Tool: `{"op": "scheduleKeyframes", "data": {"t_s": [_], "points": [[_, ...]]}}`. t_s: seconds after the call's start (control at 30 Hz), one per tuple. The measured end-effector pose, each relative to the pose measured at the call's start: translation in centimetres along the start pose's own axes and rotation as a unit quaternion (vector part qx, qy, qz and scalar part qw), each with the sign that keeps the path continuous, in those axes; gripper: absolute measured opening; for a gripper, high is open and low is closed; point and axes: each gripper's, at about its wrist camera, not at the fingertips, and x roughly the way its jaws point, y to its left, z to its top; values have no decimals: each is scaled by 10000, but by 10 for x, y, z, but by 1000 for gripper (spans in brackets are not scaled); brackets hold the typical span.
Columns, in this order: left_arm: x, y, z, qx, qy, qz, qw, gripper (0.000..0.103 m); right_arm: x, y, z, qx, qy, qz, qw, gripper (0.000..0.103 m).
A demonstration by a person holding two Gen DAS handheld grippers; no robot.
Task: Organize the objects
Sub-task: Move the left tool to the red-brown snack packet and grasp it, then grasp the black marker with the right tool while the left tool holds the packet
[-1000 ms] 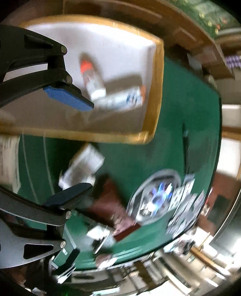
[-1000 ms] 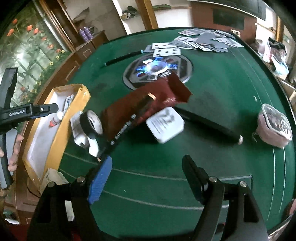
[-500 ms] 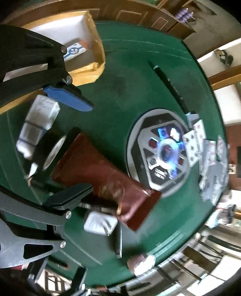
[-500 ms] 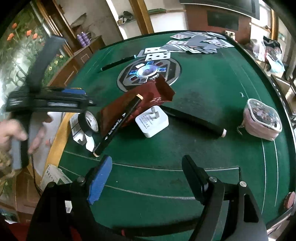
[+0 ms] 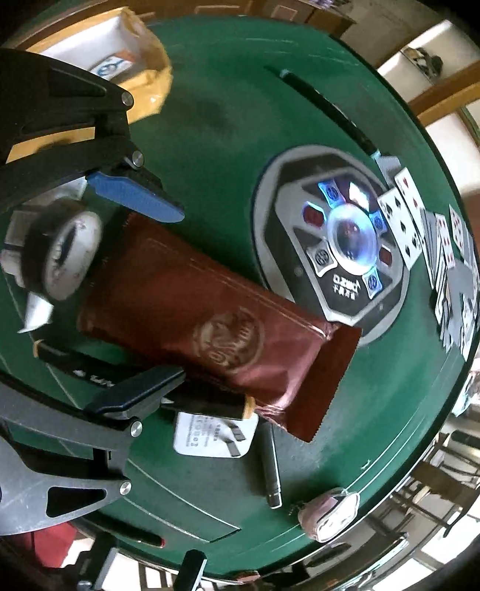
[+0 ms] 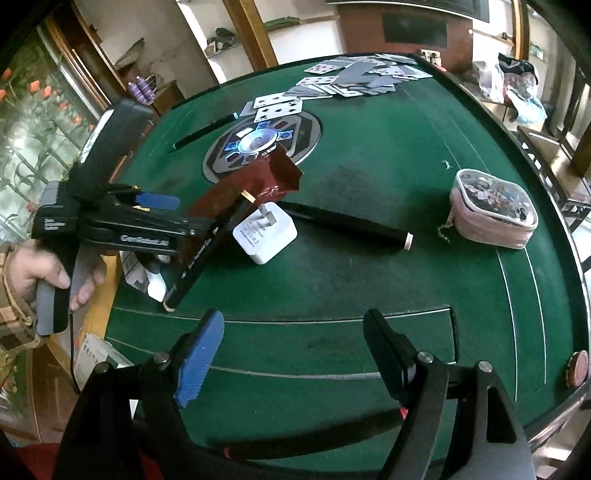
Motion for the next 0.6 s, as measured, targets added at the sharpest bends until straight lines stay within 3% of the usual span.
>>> {"op": "scheduleKeyframes", "data": {"t_s": [0.23, 0.43, 0.6], "points": [[12, -2, 15, 168, 116, -288, 9994, 80, -1, 2, -2, 1, 15, -63, 10000, 78], [22, -10, 11, 195, 166, -174, 9995, 80, -4, -3, -8, 76, 36, -152, 9998, 78], [14, -2, 7, -311, 44, -315, 9990, 63, -4, -5, -8, 129, 49, -170, 9998, 78]]}}
